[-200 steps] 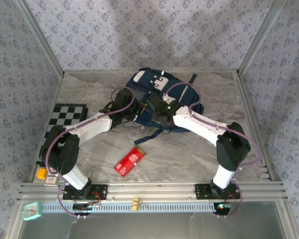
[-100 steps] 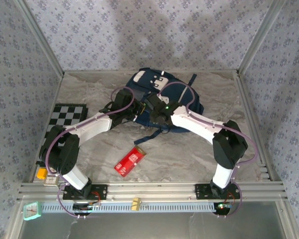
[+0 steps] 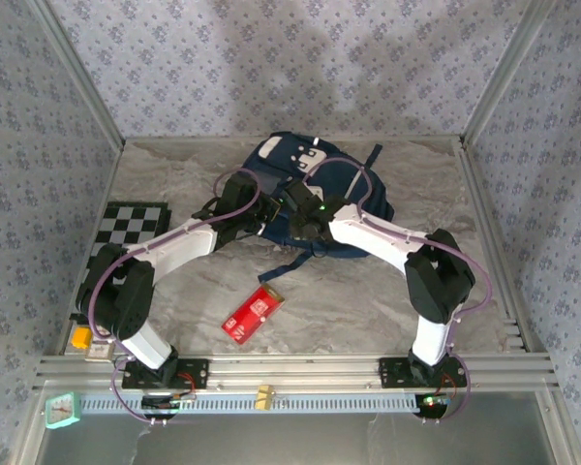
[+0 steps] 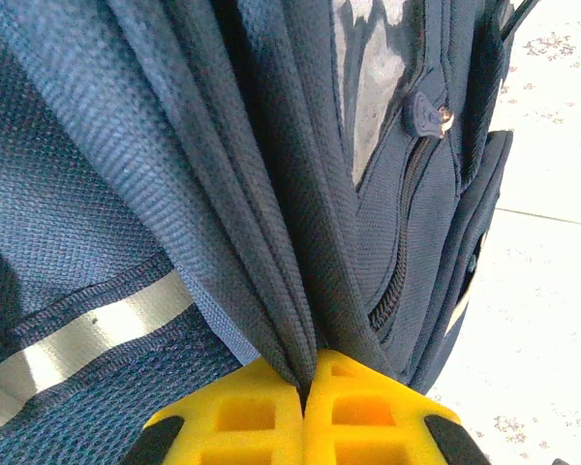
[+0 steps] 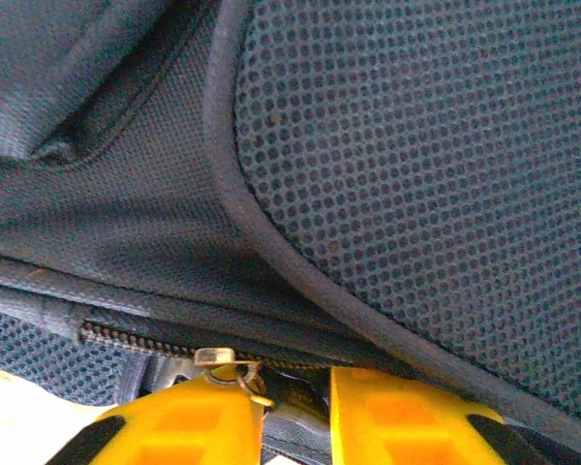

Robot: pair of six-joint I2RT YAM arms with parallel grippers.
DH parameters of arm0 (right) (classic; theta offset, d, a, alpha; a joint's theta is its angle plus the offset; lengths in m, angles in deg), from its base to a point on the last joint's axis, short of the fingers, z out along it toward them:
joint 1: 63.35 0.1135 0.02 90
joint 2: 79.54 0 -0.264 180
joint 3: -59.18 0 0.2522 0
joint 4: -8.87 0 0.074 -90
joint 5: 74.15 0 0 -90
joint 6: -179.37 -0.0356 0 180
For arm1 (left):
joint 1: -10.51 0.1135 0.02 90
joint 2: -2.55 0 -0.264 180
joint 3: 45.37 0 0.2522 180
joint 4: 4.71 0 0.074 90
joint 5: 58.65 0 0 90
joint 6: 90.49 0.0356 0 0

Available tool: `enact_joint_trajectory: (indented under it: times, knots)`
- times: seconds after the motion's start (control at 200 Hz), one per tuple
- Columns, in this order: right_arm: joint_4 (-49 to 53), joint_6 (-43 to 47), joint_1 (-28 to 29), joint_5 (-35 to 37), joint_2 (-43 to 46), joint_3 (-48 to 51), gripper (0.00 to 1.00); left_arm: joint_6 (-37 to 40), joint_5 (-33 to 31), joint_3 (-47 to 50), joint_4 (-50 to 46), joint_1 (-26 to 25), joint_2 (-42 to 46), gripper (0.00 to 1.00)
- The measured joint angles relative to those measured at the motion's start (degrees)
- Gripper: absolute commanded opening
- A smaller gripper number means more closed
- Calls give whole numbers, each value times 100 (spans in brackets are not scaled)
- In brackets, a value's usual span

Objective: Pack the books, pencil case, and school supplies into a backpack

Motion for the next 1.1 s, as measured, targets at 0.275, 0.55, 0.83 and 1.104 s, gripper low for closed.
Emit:
enact_joint_trajectory:
  times: [0.275, 0.55, 0.83, 1.104]
  knots:
    - [-116, 369, 17, 59, 133, 144, 3, 0, 68, 0, 31, 20, 0, 0]
    - [-321, 492, 2, 28, 841, 1043, 1, 68, 273, 0, -46, 59, 0, 0]
    - [-433, 643, -109, -295, 664, 1019, 9, 68, 275, 0, -66, 85, 0, 0]
    - [-555, 798, -177, -520, 358, 883, 20, 109, 219, 0, -96, 85, -2, 0]
